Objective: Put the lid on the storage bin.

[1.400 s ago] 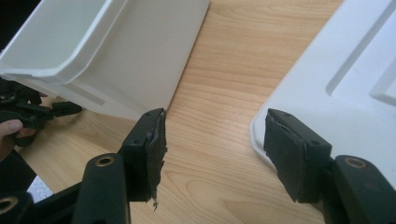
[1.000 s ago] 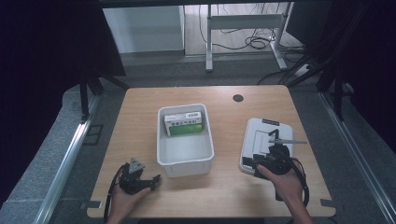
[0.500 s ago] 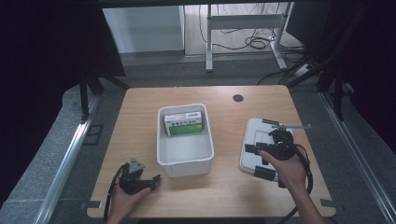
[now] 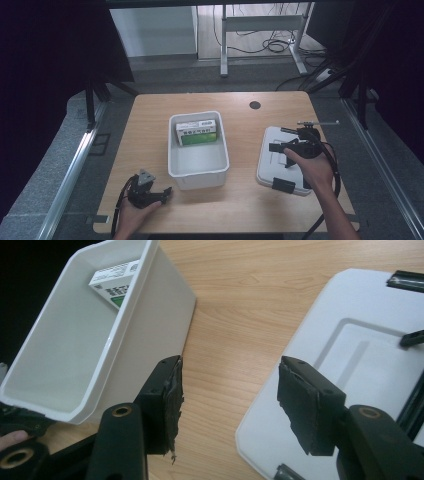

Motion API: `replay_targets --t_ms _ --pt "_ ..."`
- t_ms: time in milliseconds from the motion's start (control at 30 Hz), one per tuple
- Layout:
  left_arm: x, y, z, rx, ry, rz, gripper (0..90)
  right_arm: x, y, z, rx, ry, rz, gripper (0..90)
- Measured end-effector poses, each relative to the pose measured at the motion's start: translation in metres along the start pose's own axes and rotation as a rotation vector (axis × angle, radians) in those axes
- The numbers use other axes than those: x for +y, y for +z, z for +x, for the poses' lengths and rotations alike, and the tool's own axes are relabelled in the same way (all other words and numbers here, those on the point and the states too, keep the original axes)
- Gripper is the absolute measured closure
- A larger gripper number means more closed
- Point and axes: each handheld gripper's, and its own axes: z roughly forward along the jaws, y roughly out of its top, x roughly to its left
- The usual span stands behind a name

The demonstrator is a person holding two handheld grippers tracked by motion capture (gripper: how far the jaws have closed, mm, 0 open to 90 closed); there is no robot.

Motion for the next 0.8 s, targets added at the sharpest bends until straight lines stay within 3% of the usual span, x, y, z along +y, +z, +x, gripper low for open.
replay_targets --t_ms 433,800 --pt "0.0 0.0 0.0 0.0 0.003 0.001 12.0 0.019 -0.005 -0.015 -0.032 0.053 0.003 44.1" --pt "0.0 0.0 0.0 0.0 0.004 0.004 12.0 0.03 -0.005 -0.032 -0.101 0.088 0.026 45.1"
